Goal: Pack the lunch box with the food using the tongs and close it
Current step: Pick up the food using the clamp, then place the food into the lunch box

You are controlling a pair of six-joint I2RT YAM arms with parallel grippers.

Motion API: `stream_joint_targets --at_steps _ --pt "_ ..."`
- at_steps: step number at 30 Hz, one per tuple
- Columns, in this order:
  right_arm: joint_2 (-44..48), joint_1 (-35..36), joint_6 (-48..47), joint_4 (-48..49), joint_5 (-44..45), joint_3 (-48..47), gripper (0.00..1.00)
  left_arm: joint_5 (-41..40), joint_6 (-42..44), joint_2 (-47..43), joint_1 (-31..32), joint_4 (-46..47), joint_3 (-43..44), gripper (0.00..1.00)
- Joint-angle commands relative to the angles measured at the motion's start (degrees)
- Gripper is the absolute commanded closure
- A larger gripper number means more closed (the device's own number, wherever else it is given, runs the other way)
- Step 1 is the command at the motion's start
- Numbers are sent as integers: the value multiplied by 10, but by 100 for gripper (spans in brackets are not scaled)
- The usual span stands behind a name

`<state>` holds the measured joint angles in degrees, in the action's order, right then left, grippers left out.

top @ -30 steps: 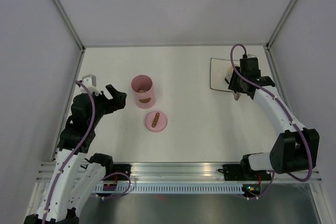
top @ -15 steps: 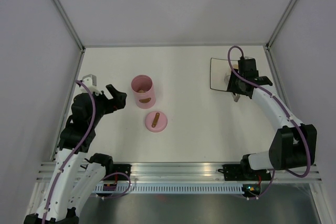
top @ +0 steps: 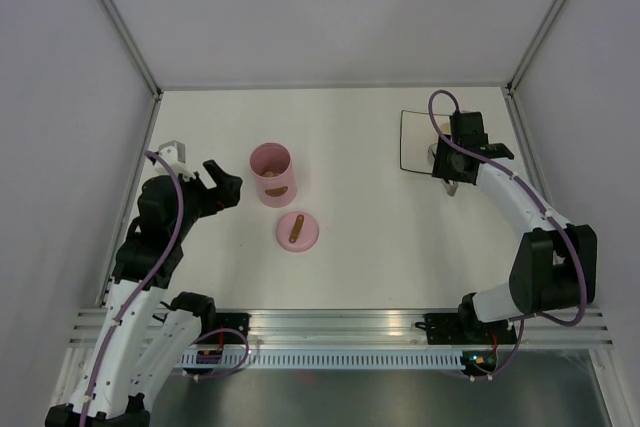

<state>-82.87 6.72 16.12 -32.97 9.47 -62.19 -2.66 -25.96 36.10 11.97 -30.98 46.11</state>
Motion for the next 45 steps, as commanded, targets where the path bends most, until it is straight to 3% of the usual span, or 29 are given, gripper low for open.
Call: stream_joint_targets --at_steps 1,14,23,33,39,42,45 --pt "-14 -5 -14 20 11 -17 44 6 7 2 -3 13 3 0" --pt "-41 -19 -21 86 -17 5 49 11 4 18 -3 18 10 0" --pt "-36 -21 -15 75 -56 -5 68 9 3 21 -3 20 10 0" --pt "64 -14 14 27 -124 -42 83 16 1 13 -3 24 5 0" --pt "85 43 27 -11 -132 -95 85 13 -1 -6 -4 21 -1 0" --pt "81 107 40 -24 -126 -134 85 -21 -2 -7 -4 2 -7 0" --pt "66 215 68 -11 -130 -164 86 -55 -6 2 -4 -13 -10 0"
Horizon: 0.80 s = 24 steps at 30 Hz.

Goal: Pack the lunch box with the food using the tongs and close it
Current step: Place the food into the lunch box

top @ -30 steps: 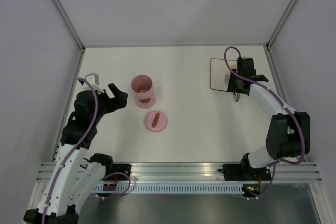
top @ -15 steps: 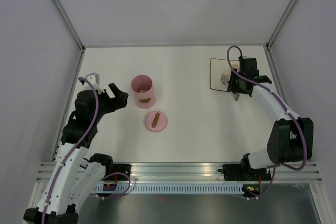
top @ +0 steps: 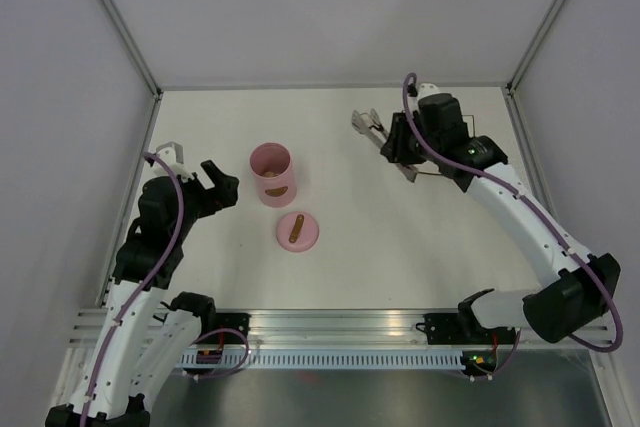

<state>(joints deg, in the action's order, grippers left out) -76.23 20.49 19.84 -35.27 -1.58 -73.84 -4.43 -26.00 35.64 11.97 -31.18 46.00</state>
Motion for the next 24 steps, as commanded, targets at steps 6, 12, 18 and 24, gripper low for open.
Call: stream_joint_targets --at_steps 6,12,18,24 --pt "-52 218 33 3 70 -116 86 -72 -24 -4 -5 -31 -8 0" --pt "-94 292 28 25 73 -137 86 -92 -22 -34 -6 -49 -9 0" --pt "-138 313 18 28 69 -172 85 -85 -23 -50 -5 -53 -10 0" --pt "-161 315 13 29 69 -191 82 -81 -22 -49 -6 -54 -11 0"
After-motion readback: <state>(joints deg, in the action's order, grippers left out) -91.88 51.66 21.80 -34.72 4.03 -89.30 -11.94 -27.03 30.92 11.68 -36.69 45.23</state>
